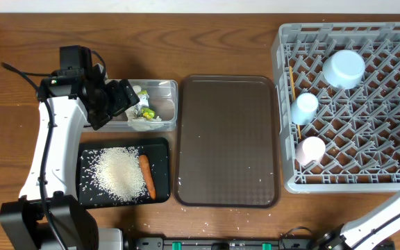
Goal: Sort waste into correct bins and load items into the dishwasher rack
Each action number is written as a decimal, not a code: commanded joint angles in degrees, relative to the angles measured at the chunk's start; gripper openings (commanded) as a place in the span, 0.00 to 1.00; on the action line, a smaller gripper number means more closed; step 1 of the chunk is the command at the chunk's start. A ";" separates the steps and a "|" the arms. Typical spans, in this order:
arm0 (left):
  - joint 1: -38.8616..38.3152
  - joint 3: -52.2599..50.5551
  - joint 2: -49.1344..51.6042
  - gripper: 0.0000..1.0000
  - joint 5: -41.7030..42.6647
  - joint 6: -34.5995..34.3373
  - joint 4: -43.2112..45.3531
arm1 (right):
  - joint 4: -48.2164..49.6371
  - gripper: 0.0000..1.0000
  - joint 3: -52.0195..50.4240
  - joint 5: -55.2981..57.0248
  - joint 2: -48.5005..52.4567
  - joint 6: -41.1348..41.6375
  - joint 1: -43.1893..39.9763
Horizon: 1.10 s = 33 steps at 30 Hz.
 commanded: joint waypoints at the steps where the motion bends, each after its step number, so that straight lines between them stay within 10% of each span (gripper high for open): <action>1: 0.09 0.26 -0.07 0.91 -0.74 0.76 -0.15 | -0.35 0.01 0.33 -2.40 -6.82 -2.36 2.49; 20: 0.09 0.26 -0.07 0.91 -0.74 0.74 -0.15 | -19.32 0.01 0.33 7.15 -22.49 -15.85 10.23; 33: 0.09 0.26 -0.07 0.91 -0.74 0.74 -0.15 | -41.77 0.01 0.33 11.82 -30.29 -7.17 12.04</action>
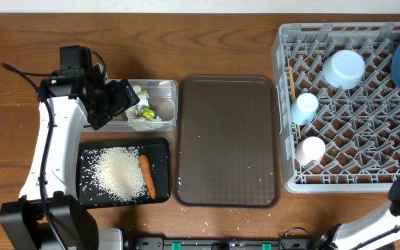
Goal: Sort waste into correct bins and load items into the dishwasher rack
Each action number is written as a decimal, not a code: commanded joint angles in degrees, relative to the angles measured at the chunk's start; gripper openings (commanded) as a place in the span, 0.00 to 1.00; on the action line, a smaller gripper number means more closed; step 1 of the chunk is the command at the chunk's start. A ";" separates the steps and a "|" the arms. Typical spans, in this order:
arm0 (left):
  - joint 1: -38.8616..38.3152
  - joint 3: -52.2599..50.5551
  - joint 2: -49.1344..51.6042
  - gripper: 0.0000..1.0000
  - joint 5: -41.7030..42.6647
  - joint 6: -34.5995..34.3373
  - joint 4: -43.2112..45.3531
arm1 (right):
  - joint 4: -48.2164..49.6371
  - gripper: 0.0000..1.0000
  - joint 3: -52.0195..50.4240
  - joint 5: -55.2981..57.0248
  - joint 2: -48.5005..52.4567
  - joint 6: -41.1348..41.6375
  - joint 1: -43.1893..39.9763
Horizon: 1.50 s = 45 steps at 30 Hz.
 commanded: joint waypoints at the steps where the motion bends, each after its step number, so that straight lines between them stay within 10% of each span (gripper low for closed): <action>1: 0.09 0.26 -0.07 0.91 -0.72 0.74 -0.17 | -4.50 0.01 0.42 -1.33 -6.01 5.62 1.22; 20: 0.09 0.26 -0.07 0.91 -0.72 0.74 -0.17 | -42.21 0.02 -3.39 -9.92 -7.15 23.76 1.25; 23: 0.09 0.26 -0.07 0.91 -0.72 0.74 -0.17 | -41.53 0.46 -5.92 -8.63 -7.15 23.74 1.25; 26: 0.09 0.26 -0.07 0.91 -0.72 0.74 -0.17 | -42.03 0.65 -5.79 -8.68 -7.21 23.74 1.25; 38: 0.09 0.26 -0.07 0.91 -0.72 0.74 -0.17 | -49.09 0.76 7.52 -30.40 -7.61 10.49 7.65; 45: 0.09 0.26 -0.07 0.91 -0.72 0.74 -0.17 | -44.35 0.69 3.17 -21.46 -7.02 6.10 19.54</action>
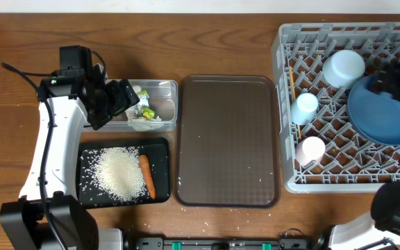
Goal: Sort waste into correct bins and load items into the dishwasher rack
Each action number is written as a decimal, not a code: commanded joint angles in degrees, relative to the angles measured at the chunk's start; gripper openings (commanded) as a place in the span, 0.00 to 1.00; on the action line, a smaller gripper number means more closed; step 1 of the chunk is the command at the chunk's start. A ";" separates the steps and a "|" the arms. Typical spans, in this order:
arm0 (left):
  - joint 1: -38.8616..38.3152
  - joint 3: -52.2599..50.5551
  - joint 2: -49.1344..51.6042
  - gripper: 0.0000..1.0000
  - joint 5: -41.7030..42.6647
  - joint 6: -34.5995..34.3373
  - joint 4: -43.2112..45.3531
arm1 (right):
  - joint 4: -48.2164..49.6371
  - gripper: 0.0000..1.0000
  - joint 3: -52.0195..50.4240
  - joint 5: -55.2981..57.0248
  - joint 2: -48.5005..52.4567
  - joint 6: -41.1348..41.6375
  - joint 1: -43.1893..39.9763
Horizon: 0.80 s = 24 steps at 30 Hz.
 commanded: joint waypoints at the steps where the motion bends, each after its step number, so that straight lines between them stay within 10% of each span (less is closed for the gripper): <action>1: 0.09 0.26 -0.07 0.91 -0.72 0.74 -0.15 | 2.95 0.69 -3.98 5.90 0.09 -3.63 4.98; 17: 0.09 0.26 -0.07 0.91 -0.72 0.74 -0.15 | 17.73 0.42 -21.86 15.19 0.20 -0.48 10.45; 21: 0.09 0.26 -0.07 0.91 -0.72 0.76 -0.15 | 17.53 0.06 -21.84 15.10 0.20 0.98 10.45; 24: 0.09 0.26 -0.07 0.91 -0.72 0.74 -0.15 | 17.00 0.01 -21.51 14.14 0.11 0.96 10.47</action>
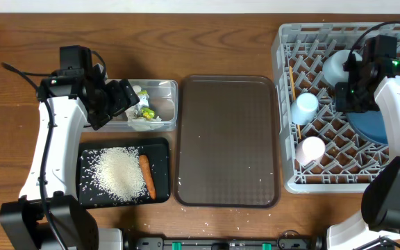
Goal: Sort waste into correct bins and load items into the dishwasher rack
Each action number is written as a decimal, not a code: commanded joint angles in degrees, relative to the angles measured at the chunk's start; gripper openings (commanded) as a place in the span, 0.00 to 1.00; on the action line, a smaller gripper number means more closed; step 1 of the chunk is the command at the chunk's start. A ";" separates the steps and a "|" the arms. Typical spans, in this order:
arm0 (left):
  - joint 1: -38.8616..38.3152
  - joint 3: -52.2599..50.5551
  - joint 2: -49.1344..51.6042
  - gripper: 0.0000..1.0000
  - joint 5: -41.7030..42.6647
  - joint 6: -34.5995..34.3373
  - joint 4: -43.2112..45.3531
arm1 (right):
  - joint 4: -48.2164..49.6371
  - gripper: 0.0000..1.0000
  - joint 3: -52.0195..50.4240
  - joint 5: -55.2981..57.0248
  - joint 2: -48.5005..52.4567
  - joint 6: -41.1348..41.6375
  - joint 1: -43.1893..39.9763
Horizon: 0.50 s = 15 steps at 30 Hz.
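Note:
A grey dishwasher rack (287,182) fills the right side of the overhead view. Inside it a blue plate (371,126) stands tilted among the tines at the right. My right gripper (351,98) sits at the plate's upper left rim and looks shut on it. A white bowl (339,67), a light blue cup (304,105) and a white cup (312,149) also rest in the rack. My left gripper (129,97) hovers over the left part of a clear bin (165,85) holding scraps, its fingers apart and empty.
A brown tray (228,139) lies in the middle of the wooden table. In front of the clear bin, a black tray (89,198) holds a pile of rice (117,173) and a carrot (147,175). A thin yellow stick (292,80) lies along the rack's left side.
The blue plate was lying broad and flat over the rack's right half; now it stands tilted and lower among the tines. My right arm has come further in over the rack. The left arm has not moved.
At first the rack held only the bowl and two cups, with my right arm at the frame's bottom right. Then the blue plate showed at the far right edge. Then it hung over the rack, and now it stands between the tines. The left arm stayed put throughout.

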 commanded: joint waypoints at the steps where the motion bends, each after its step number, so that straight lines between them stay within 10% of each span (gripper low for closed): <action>1: 0.09 0.26 -0.07 0.91 -0.74 0.74 -0.17 | -0.87 0.01 0.59 -1.53 -0.07 1.01 0.31; 15: 0.09 0.26 -0.07 0.91 -0.74 0.74 -0.17 | -14.71 0.01 15.04 -55.52 -10.08 -11.74 -6.36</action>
